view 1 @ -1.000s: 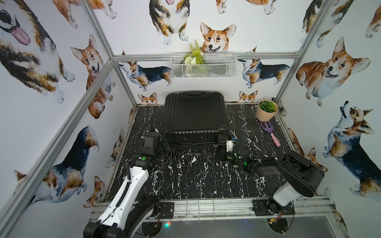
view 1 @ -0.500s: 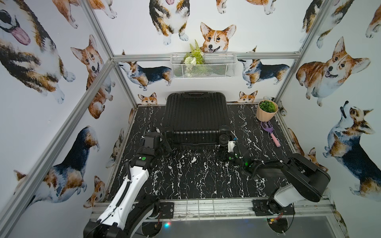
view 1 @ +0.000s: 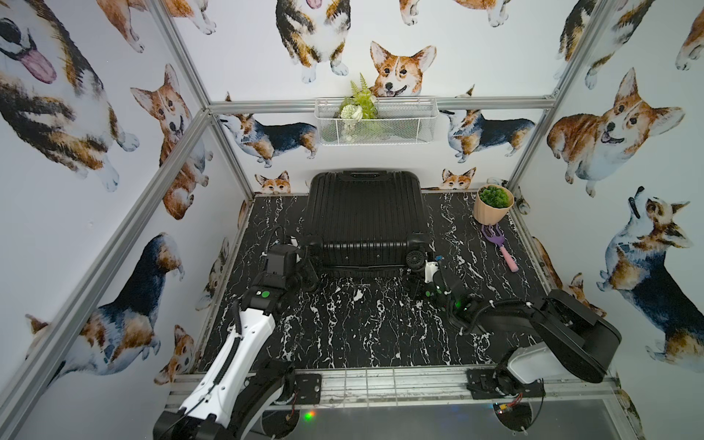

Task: Close the suitcase zippers
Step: Place the suitcase at the center of the board.

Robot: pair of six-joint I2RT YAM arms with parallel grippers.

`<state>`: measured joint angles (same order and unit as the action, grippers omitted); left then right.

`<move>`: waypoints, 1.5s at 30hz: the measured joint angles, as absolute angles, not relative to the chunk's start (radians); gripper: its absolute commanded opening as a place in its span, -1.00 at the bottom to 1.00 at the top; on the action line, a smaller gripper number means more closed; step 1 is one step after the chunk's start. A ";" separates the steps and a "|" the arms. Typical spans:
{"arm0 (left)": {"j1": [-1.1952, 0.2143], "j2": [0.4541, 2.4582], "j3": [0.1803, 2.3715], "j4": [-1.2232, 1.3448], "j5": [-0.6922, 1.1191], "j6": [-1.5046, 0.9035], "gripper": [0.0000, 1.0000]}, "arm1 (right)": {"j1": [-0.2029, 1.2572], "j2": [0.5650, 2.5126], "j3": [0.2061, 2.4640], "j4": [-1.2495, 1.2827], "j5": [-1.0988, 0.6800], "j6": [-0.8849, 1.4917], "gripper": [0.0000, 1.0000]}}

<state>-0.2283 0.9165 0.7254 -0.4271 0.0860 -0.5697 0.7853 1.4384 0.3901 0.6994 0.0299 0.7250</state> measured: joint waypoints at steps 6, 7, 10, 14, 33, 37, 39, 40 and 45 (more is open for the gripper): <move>-0.231 0.885 0.725 -0.459 0.107 -0.552 0.31 | 0.786 1.401 0.380 0.667 0.078 0.694 -0.74; -0.231 0.879 0.725 -0.462 0.107 -0.552 0.34 | 0.786 1.394 0.379 0.660 0.082 0.688 -0.71; -0.231 0.862 0.724 -0.465 0.105 -0.541 0.41 | 0.786 1.375 0.377 0.642 0.104 0.678 -0.64; -0.231 0.845 0.724 -0.467 0.091 -0.525 0.45 | 0.787 1.362 0.377 0.619 0.121 0.663 -0.58; -0.231 0.869 0.751 -0.493 0.085 -0.448 0.47 | 0.785 1.423 0.411 0.608 0.030 0.591 -0.55; -0.231 0.883 0.751 -0.493 0.111 -0.444 0.47 | 0.785 1.458 0.416 0.636 -0.016 0.588 -0.56; -0.231 0.886 0.751 -0.495 0.120 -0.443 0.47 | 0.785 1.468 0.417 0.655 -0.034 0.587 -0.56; -0.231 0.886 0.751 -0.496 0.125 -0.441 0.47 | 0.785 1.470 0.417 0.660 -0.046 0.585 -0.55; -0.231 0.883 0.769 -0.520 0.131 -0.422 0.49 | 0.785 1.422 0.399 0.644 -0.009 0.577 -0.44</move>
